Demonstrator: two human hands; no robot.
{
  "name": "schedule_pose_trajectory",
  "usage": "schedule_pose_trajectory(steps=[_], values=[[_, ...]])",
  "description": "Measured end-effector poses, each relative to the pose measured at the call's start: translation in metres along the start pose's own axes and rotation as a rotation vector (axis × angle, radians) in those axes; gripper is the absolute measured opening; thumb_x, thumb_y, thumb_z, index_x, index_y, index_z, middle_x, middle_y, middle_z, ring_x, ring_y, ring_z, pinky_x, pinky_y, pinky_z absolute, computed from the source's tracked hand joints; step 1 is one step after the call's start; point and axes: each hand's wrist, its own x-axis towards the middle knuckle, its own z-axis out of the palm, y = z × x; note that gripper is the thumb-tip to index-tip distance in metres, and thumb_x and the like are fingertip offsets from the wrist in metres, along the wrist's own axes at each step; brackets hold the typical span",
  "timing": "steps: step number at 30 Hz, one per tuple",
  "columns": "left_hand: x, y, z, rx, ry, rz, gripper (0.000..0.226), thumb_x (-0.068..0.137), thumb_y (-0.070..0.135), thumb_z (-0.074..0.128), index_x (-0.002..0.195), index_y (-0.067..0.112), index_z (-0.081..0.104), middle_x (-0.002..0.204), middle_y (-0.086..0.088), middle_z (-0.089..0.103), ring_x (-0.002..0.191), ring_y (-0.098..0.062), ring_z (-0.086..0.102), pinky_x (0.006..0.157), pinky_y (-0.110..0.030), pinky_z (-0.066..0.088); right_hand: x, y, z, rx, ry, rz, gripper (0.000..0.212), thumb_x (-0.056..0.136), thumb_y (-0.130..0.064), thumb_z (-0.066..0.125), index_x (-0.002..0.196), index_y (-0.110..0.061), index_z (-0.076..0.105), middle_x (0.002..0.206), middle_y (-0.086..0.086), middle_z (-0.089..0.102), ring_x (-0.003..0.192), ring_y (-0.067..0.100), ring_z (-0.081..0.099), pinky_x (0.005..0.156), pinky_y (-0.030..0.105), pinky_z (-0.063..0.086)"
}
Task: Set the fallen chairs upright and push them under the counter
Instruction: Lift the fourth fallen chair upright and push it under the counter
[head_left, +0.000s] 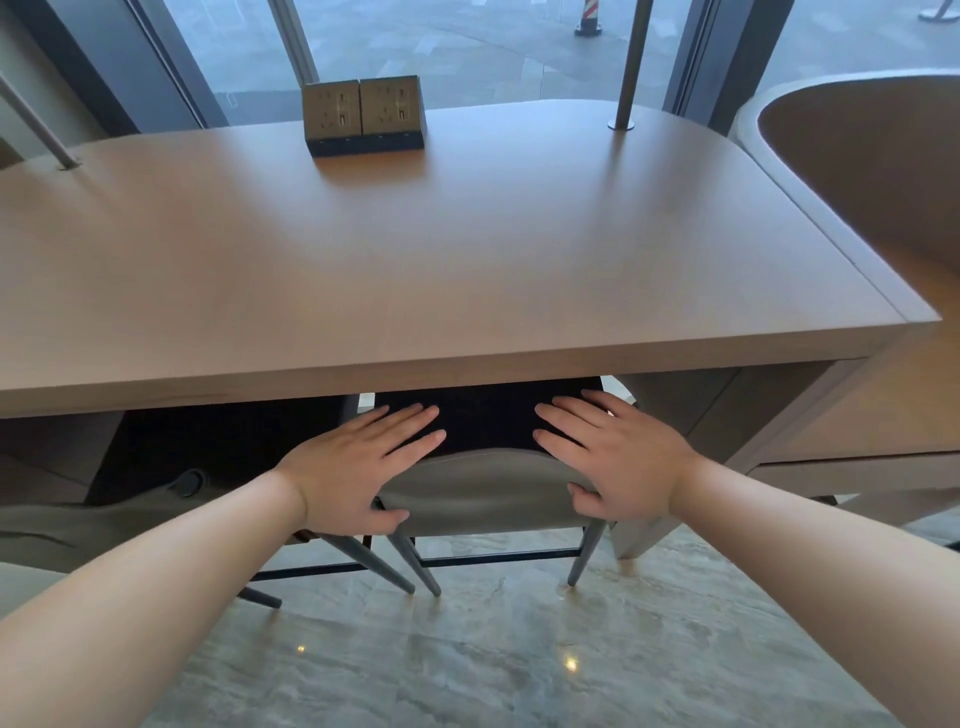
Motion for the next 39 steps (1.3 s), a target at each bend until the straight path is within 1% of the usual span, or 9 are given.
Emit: schedule_pose_trajectory(steps=[8,14,17,23,26,29,32,35,39], values=[[-0.046,0.082,0.008,-0.136,-0.001,-0.296,0.081,0.095,0.051,0.034,0.148,0.043,-0.026,0.153,0.007,-0.043,0.144,-0.016,-0.035,0.118,-0.043,-0.014,-0.01,-0.032,0.001,0.046,0.007,-0.003,0.07,0.083,-0.044,0.051,0.146,-0.014,0.041,0.153,0.013,0.039,0.14,0.029,0.037,0.115,0.046,0.02],[-0.105,0.135,-0.015,-0.268,0.281,-0.572,0.067,0.089,0.037,0.051,0.152,0.021,0.036,0.163,-0.006,0.018,0.15,-0.025,0.019,0.121,-0.041,0.017,-0.01,-0.078,-0.02,0.113,0.092,-0.04,0.061,0.085,-0.043,0.051,0.142,-0.02,0.043,0.152,0.01,0.04,0.141,0.027,0.036,0.114,0.043,0.023],[-0.12,0.146,-0.032,-0.332,0.405,-0.698,0.067,0.089,0.03,0.063,0.151,0.021,0.039,0.159,-0.001,0.03,0.146,-0.02,0.03,0.116,-0.039,0.027,-0.005,-0.098,-0.041,0.184,0.153,-0.014,0.06,0.086,-0.044,0.053,0.14,-0.02,0.047,0.15,0.008,0.044,0.138,0.027,0.041,0.11,0.038,0.026],[-0.142,0.154,-0.049,-0.51,0.515,-0.876,0.061,0.093,0.03,0.057,0.151,0.029,0.037,0.153,0.014,0.035,0.143,-0.005,0.03,0.118,-0.034,0.027,0.005,-0.132,-0.067,0.351,0.247,-0.046,0.056,0.089,-0.038,0.057,0.141,-0.017,0.049,0.149,0.007,0.045,0.136,0.026,0.044,0.109,0.033,0.031],[-0.153,0.151,-0.05,-0.586,0.585,-0.878,0.056,0.094,0.025,0.06,0.147,0.028,0.043,0.141,0.028,0.04,0.134,0.009,0.034,0.11,-0.015,0.028,0.013,-0.145,-0.077,0.474,0.245,-0.014,0.057,0.094,-0.039,0.051,0.147,-0.02,0.04,0.155,0.0,0.036,0.141,0.02,0.034,0.111,0.025,0.019],[-0.158,0.138,-0.046,-0.775,0.698,-0.924,0.045,0.093,0.02,0.06,0.135,0.035,0.052,0.131,0.034,0.046,0.124,0.018,0.039,0.101,-0.009,0.032,0.023,-0.16,-0.081,0.675,0.222,0.091,0.055,0.095,-0.043,0.048,0.147,-0.03,0.035,0.148,-0.019,0.033,0.126,0.0,0.042,0.101,0.012,0.027],[-0.162,0.117,-0.037,-1.108,0.835,-1.014,0.035,0.093,0.014,0.061,0.118,0.037,0.062,0.118,0.019,0.065,0.113,0.008,0.055,0.089,-0.011,0.044,0.041,-0.177,-0.083,0.975,0.144,0.286,0.045,0.094,-0.044,0.052,0.137,-0.044,0.037,0.122,-0.042,0.037,0.092,-0.018,0.05,0.075,0.007,0.038],[-0.175,0.09,-0.031,-1.412,0.881,-1.013,0.025,0.091,0.022,0.06,0.111,0.034,0.068,0.111,0.016,0.071,0.107,0.001,0.063,0.085,-0.015,0.05,0.072,-0.199,-0.086,1.258,0.163,0.477,0.031,0.095,-0.034,0.057,0.122,-0.046,0.048,0.119,-0.028,0.053,0.105,-0.011,0.053,0.08,0.01,0.043],[-0.203,0.042,-0.016,-1.807,0.9,-0.997,0.028,0.087,0.029,0.054,0.109,0.026,0.072,0.109,0.004,0.074,0.103,-0.012,0.069,0.085,-0.033,0.052,0.113,-0.23,-0.088,1.562,0.231,0.71,0.023,0.097,-0.028,0.054,0.117,-0.04,0.055,0.117,-0.015,0.063,0.099,0.0,0.064,0.088,0.026,0.051]])
